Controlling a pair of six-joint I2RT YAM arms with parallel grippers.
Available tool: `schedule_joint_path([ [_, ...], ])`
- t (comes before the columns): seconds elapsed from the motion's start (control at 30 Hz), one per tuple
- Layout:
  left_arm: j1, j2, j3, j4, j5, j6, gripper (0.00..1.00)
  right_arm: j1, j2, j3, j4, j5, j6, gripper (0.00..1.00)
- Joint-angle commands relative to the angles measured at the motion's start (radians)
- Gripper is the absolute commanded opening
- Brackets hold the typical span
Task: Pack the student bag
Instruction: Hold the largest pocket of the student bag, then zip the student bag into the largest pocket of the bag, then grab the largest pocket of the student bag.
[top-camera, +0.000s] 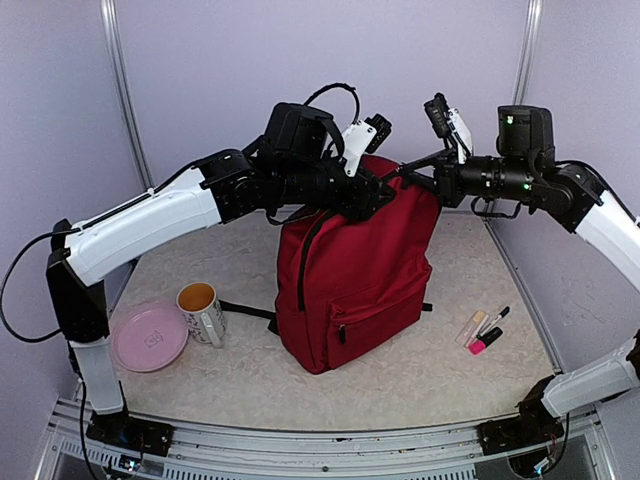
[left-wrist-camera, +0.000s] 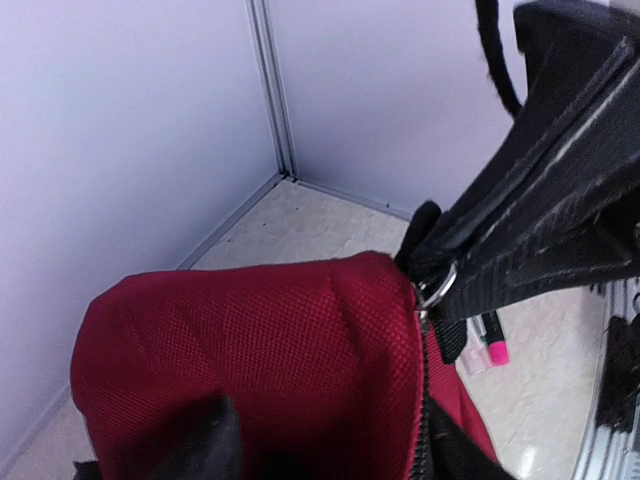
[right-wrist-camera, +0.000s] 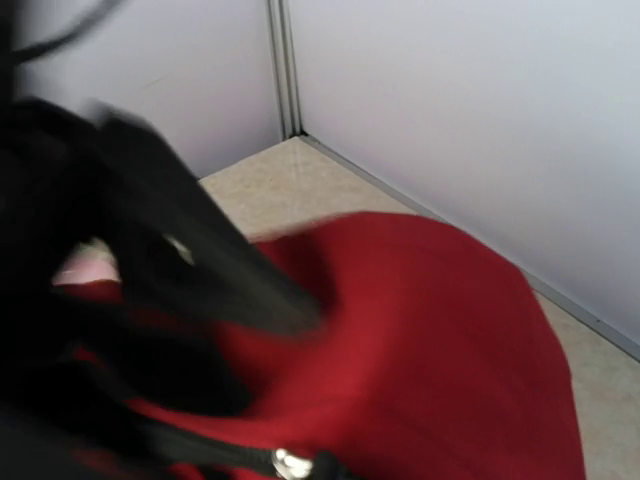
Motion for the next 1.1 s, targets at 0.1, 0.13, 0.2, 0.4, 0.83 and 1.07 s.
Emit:
schedule_joint_path([
  [0.1,-0.012,-0.031,-0.007,-0.039,-0.004,0.048,0.0,-0.014,-0.024,0.0,0.001,-0.007,0.019,0.0],
  [0.13,-0.012,-0.057,-0.067,-0.004,0.014,0.053,0.0,-0.025,-0.031,-0.003,-0.001,0.014,0.023,0.0],
  [0.2,-0.012,-0.119,-0.148,0.036,0.028,0.067,0.0,-0.064,-0.049,-0.015,-0.001,0.033,0.029,0.0],
  [0.4,0.009,-0.255,-0.324,0.062,0.009,0.075,0.0,-0.26,-0.111,-0.118,-0.007,-0.03,0.072,0.0],
  [0.83,0.083,-0.538,-0.537,0.245,0.068,0.077,0.0,-0.499,-0.061,-0.534,0.199,-0.321,0.217,0.0],
  [1.07,0.114,-0.552,-0.572,0.25,0.194,0.082,0.0,-0.5,-0.099,-0.611,0.3,-0.463,0.219,0.0],
])
